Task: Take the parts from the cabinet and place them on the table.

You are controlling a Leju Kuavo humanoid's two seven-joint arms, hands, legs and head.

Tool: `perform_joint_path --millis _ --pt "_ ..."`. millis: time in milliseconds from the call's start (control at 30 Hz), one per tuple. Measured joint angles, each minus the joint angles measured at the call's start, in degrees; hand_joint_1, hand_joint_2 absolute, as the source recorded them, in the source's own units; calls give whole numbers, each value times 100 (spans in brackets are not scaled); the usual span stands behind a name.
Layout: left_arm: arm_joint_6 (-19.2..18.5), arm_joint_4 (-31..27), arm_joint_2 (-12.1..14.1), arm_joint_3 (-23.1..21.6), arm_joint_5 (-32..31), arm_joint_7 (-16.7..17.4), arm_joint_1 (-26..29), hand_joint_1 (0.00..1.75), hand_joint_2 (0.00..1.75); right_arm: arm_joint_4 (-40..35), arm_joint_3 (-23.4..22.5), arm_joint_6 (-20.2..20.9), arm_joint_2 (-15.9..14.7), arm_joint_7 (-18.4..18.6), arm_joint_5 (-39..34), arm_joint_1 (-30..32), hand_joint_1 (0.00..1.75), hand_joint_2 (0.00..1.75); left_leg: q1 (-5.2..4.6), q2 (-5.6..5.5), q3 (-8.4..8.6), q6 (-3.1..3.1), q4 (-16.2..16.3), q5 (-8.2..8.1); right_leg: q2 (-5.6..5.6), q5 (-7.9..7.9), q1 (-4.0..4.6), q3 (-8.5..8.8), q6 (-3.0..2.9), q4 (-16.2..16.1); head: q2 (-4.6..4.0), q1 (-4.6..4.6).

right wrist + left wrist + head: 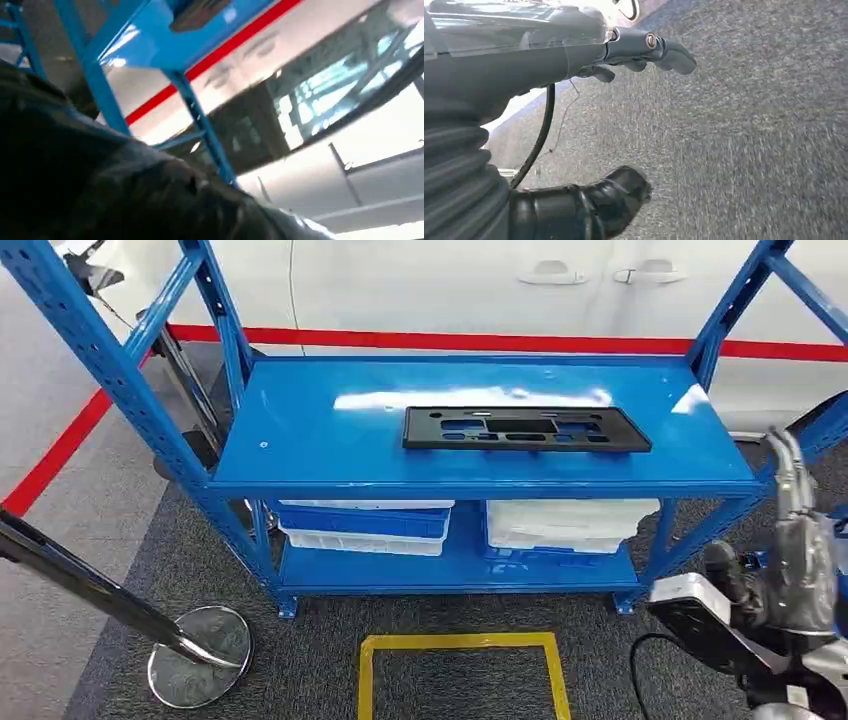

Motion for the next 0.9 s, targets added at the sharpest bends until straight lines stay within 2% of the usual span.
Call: perform_joint_path --millis 133,233,367,533,767,900 --pt "-298 0 9 33 29 -9 -16 0 0 430 467 46 -121 64 340 -462 0 175 0 0 -1 0 0 1 1 2 0 0 2 1 0 2" --pt "-501 2 9 55 -13 44 -47 0 0 880 944 -41 -134 287 812 -919 0 175 0 3 0 -4 0 6 6 3 1 -1 2 3 0 0" --pt "-619 2 9 98 -35 214 -64 0 0 1437 1361 -77 -129 503 1076 -1413 0 175 0 0 -2 -3 0 7 -1 3 1 -1 2 4 0 2" --pt "-693 2 9 107 -135 363 -78 0 0 2218 1791 -404 -116 921 1972 -1973 0 175 0 1 -3 -3 0 7 1 3 1 -3 2 5 0 2" --pt "-721 2 9 107 -251 476 -76 0 0 2999 2005 -597 -66 1056 2465 -2330 0 175 0 -4 -8 -2 0 8 -4 3 0 -7 2 5 0 2" --pt "-809 2 9 107 -321 531 -76 0 0 3351 2038 -535 -66 1062 2662 -2412 0 175 0 -4 -12 -2 1 8 -5 3 -1 -11 2 5 0 2"
